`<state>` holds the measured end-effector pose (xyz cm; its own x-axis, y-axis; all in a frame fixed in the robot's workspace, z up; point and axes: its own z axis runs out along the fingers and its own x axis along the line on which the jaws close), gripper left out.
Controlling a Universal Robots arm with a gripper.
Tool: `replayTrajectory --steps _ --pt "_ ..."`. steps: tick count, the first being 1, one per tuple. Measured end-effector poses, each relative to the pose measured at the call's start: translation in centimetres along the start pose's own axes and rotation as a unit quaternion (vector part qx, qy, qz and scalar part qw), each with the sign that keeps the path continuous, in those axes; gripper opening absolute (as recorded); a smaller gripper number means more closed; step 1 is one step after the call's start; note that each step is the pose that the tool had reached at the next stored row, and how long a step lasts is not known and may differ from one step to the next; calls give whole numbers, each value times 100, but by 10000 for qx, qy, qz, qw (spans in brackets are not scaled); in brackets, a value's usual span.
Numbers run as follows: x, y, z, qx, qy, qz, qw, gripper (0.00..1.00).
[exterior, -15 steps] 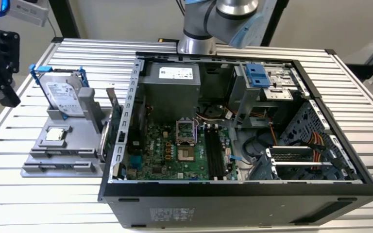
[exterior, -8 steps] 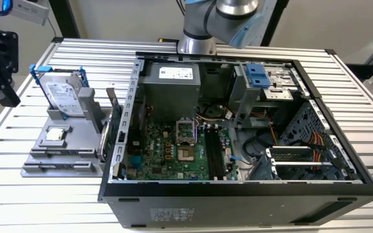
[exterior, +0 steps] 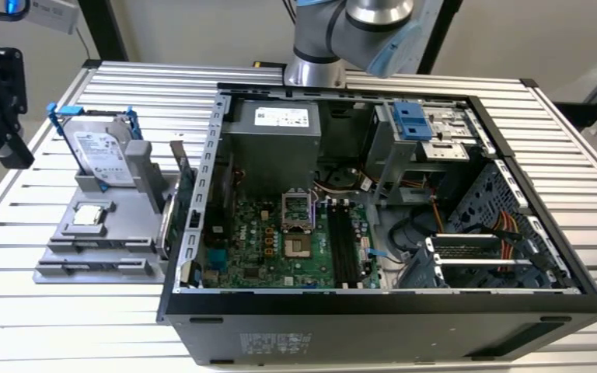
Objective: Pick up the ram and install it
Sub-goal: 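Pick up the ram and move it above insertion slot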
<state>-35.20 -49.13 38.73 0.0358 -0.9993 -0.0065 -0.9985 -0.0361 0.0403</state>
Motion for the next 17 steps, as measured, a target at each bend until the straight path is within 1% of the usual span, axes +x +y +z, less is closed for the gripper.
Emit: replayTrajectory --steps 2,5,17 --pt "0 0 0 -1 7 -163 9999 0" --pt "0 0 1 -3 15 -373 9993 0" --pt "-1 0 1 -4 21 -522 9986 0"
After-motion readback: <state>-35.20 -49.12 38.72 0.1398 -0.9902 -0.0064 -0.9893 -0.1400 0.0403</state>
